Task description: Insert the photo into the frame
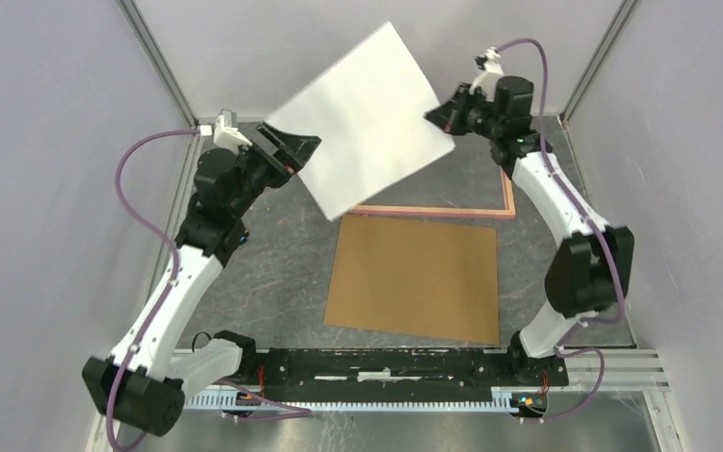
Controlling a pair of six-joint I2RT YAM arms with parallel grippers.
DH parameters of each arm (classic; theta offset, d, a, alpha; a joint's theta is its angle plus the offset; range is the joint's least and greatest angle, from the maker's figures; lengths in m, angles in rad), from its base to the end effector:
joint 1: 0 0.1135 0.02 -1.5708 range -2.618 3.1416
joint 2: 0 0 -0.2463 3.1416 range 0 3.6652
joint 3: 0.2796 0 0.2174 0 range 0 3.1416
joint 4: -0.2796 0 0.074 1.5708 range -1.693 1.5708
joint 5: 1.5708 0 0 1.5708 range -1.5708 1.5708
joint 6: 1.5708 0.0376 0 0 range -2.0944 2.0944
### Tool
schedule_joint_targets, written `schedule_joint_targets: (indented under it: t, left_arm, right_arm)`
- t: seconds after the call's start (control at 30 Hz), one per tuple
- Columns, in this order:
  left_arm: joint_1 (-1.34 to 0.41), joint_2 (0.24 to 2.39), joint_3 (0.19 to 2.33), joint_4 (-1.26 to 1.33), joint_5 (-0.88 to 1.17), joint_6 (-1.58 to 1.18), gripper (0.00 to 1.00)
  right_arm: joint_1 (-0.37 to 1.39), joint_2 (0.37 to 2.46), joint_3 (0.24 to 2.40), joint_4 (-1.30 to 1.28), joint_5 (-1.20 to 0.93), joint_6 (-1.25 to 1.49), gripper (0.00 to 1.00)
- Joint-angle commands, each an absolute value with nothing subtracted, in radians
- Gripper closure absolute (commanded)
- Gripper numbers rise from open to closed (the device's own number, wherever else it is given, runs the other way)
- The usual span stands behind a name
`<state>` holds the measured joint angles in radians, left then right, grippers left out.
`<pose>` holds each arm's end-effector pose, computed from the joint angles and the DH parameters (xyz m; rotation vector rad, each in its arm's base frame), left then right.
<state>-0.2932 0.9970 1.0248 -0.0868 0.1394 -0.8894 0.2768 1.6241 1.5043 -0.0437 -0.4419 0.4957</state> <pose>0.1943 -0.0641 0.3796 -0.3983 1.6829 -1.0068 0.3364 0.1123 0.3765 -0.1430 1.8087 0.9405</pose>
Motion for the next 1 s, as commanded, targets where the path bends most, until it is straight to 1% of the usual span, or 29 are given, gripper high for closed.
schedule_joint_targets:
  t: [0.0, 0.07, 0.13, 0.23, 0.33, 0.57, 0.8, 0.87, 0.97]
  left_arm:
    - [-0.314, 1.162, 1.115, 0.122, 0.091, -0.856, 0.00]
    - [-0.327, 1.270, 1.157, 0.196, 0.079, -0.872, 0.00]
    - [-0.336, 1.399, 1.233, 0.231, 0.072, -0.876, 0.00]
    - [-0.349, 1.557, 1.351, 0.234, 0.069, -0.859, 0.00]
    - [-0.352, 1.676, 1.412, 0.234, 0.106, -0.824, 0.00]
    - [-0.351, 1.795, 1.372, 0.227, 0.065, -0.726, 0.00]
    - [-0.342, 1.870, 1.363, 0.206, 0.064, -0.682, 0.00]
    - [-0.327, 1.903, 1.360, 0.210, 0.086, -0.714, 0.00]
    - [-0.292, 1.966, 1.362, 0.237, 0.181, -0.793, 0.00]
  right_arm:
    - [0.060, 1.785, 1.426, 0.065, -0.763, 0.546, 1.00]
    - [-0.030, 1.850, 1.405, 0.106, -0.831, 0.550, 1.00]
    - [-0.089, 1.904, 1.422, 0.046, -0.863, 0.499, 1.00]
    - [-0.138, 1.915, 1.378, 0.014, -0.771, 0.433, 1.00]
    - [-0.167, 1.948, 1.368, 0.009, -0.744, 0.415, 1.00]
    - [-0.175, 1.987, 1.355, 0.030, -0.676, 0.423, 1.00]
    - [-0.182, 1.934, 1.279, 0.088, -0.592, 0.450, 1.00]
    - [-0.182, 1.929, 1.261, 0.110, -0.590, 0.465, 1.00]
    - [-0.185, 1.915, 1.238, 0.128, -0.570, 0.475, 1.00]
